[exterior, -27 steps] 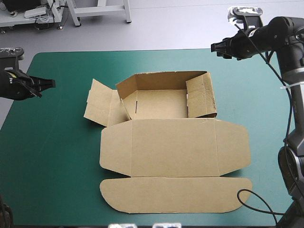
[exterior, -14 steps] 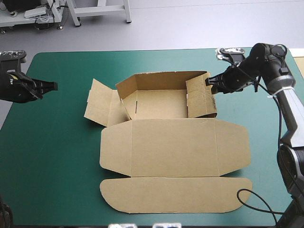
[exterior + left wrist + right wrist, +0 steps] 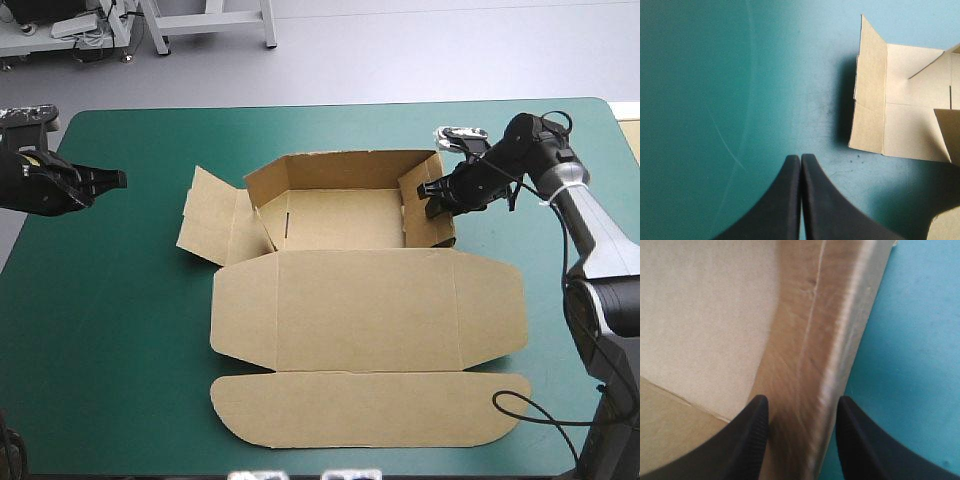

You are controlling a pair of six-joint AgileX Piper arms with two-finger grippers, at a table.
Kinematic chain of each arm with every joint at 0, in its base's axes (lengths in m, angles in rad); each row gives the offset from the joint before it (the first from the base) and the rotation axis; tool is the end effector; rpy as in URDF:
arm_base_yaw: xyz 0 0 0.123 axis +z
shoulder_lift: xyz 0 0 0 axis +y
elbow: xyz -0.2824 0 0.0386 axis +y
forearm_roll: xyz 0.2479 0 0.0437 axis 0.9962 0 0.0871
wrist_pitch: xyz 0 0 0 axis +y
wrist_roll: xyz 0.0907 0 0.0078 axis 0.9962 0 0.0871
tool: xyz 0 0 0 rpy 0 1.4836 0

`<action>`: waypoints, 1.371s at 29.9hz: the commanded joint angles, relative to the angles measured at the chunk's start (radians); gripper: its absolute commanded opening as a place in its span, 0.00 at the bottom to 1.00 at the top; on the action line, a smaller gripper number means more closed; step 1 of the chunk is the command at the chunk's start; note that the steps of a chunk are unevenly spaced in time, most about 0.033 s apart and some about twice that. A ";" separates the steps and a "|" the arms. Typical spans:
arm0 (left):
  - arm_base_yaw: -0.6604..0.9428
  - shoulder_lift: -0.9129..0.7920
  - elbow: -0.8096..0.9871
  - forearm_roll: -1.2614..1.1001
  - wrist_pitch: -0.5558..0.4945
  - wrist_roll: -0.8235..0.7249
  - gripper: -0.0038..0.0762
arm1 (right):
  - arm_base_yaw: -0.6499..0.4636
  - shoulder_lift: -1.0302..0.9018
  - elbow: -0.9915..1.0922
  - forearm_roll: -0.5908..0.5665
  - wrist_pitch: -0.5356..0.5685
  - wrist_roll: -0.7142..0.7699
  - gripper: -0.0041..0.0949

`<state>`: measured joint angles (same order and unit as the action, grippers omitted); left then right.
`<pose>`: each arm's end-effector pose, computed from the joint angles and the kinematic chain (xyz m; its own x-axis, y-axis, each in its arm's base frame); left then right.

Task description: Fold the box

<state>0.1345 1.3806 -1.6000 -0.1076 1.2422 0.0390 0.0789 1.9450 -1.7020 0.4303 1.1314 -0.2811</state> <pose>0.2695 0.0271 0.4313 -0.7969 -0.1037 -0.5951 -0.0702 0.9944 -0.0792 0.4128 0.0671 0.2745 -0.9252 -0.1550 -0.3463 -0.2745 0.9036 0.3289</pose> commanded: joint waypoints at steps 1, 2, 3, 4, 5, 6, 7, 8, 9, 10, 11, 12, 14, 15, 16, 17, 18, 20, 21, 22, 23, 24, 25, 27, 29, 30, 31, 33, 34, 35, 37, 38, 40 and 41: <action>0.004 -0.030 -0.032 -0.020 -0.044 0.001 0.04 | 0.000 0.011 -0.023 0.065 -0.024 -0.029 0.42; 0.004 -0.030 -0.032 -0.020 -0.051 0.011 0.04 | 0.000 0.023 -0.023 0.083 -0.024 -0.029 0.39; 0.004 -0.030 -0.032 -0.020 -0.056 0.015 0.04 | 0.000 0.036 -0.023 0.106 -0.019 -0.032 0.33; 0.004 -0.030 -0.032 -0.020 -0.066 0.020 0.04 | 0.000 0.048 -0.025 0.125 -0.016 -0.042 0.23; 0.004 -0.030 -0.032 -0.018 -0.073 0.027 0.04 | 0.000 0.058 -0.025 0.139 -0.008 -0.048 0.15; 0.004 -0.029 -0.032 -0.018 -0.081 0.032 0.04 | 0.000 0.062 -0.025 0.152 0.000 -0.049 0.03; 0.007 -0.025 -0.032 -0.018 -0.086 0.032 0.04 | 0.000 0.062 -0.025 0.160 0.005 -0.041 0.03; 0.009 -0.022 -0.032 -0.015 -0.094 0.034 0.04 | 0.000 0.062 -0.025 0.170 0.013 -0.039 0.03; 0.009 -0.020 -0.032 -0.002 -0.098 0.039 0.04 | 0.000 0.057 -0.030 0.181 0.021 -0.039 0.03; 0.017 -0.018 -0.032 0.011 -0.099 0.039 0.04 | -0.002 0.049 -0.036 0.194 0.039 -0.039 0.03; 0.033 -0.015 -0.032 0.013 -0.103 0.039 0.04 | -0.002 0.040 -0.046 0.204 0.056 -0.041 0.03; 0.049 -0.013 -0.032 0.005 -0.108 0.042 0.04 | -0.002 0.031 -0.056 0.206 0.069 -0.041 0.03; 0.098 -0.009 -0.032 -0.024 -0.120 0.063 0.04 | -0.002 0.005 -0.093 0.208 0.102 -0.041 0.03; 0.131 -0.007 -0.032 -0.053 -0.120 0.066 0.04 | -0.002 -0.011 -0.110 0.208 0.114 -0.041 0.03; 0.168 0.000 -0.032 -0.099 -0.118 0.087 0.04 | -0.002 -0.028 -0.134 0.208 0.117 -0.030 0.03; 0.204 0.002 -0.032 -0.145 -0.114 0.101 0.04 | -0.002 -0.048 -0.161 0.208 0.117 -0.021 0.03; 0.239 0.007 -0.032 -0.185 -0.112 0.111 0.04 | -0.002 -0.063 -0.181 0.208 0.117 -0.017 0.03; 0.306 0.019 -0.032 -0.278 -0.115 0.144 0.04 | -0.002 -0.099 -0.236 0.208 0.117 0.012 0.03; 0.323 0.021 -0.032 -0.301 -0.118 0.155 0.04 | -0.002 -0.113 -0.252 0.208 0.117 0.024 0.03; 0.353 0.029 -0.032 -0.345 -0.127 0.172 0.04 | -0.002 -0.130 -0.282 0.208 0.117 0.033 0.03; 0.375 0.035 -0.032 -0.377 -0.135 0.182 0.04 | -0.002 -0.149 -0.305 0.209 0.117 0.042 0.03; 0.386 0.042 -0.032 -0.401 -0.140 0.192 0.04 | -0.002 -0.165 -0.323 0.214 0.117 0.054 0.03; 0.407 0.055 -0.032 -0.440 -0.142 0.202 0.04 | -0.002 -0.182 -0.342 0.225 0.117 0.057 0.03; 0.419 0.077 -0.032 -0.497 -0.140 0.231 0.04 | -0.004 -0.207 -0.372 0.250 0.117 0.069 0.03; 0.420 0.110 -0.032 -0.558 -0.136 0.254 0.04 | -0.016 -0.238 -0.403 0.293 0.117 0.076 0.03; 0.420 0.127 -0.032 -0.593 -0.133 0.272 0.04 | -0.023 -0.248 -0.413 0.312 0.117 0.083 0.03; 0.420 0.146 -0.032 -0.632 -0.131 0.289 0.04 | -0.033 -0.260 -0.423 0.335 0.117 0.093 0.03; 0.420 0.179 -0.032 -0.715 -0.118 0.325 0.04 | -0.058 -0.277 -0.444 0.397 0.117 0.101 0.03; 0.420 0.197 -0.032 -0.773 -0.104 0.340 0.04 | -0.074 -0.285 -0.453 0.430 0.117 0.101 0.03; 0.420 0.212 -0.032 -0.842 -0.086 0.363 0.04 | -0.083 -0.291 -0.460 0.460 0.117 0.101 0.03; 0.418 0.254 -0.032 -1.016 -0.029 0.416 0.04 | -0.094 -0.302 -0.470 0.499 0.117 0.101 0.03; 0.413 0.268 -0.032 -1.092 -0.004 0.439 0.04 | -0.094 -0.302 -0.475 0.501 0.117 0.101 0.03; 0.393 0.297 -0.032 -1.271 0.054 0.480 0.04 | -0.091 -0.303 -0.475 0.501 0.117 0.101 0.03; 0.375 0.298 -0.032 -1.307 0.049 0.480 0.04 | -0.089 -0.301 -0.475 0.501 0.117 0.101 0.03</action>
<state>0.5433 1.7021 -1.6000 -1.1463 1.2161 0.4759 -0.0080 1.6899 -2.1455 0.8485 1.2477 -0.1901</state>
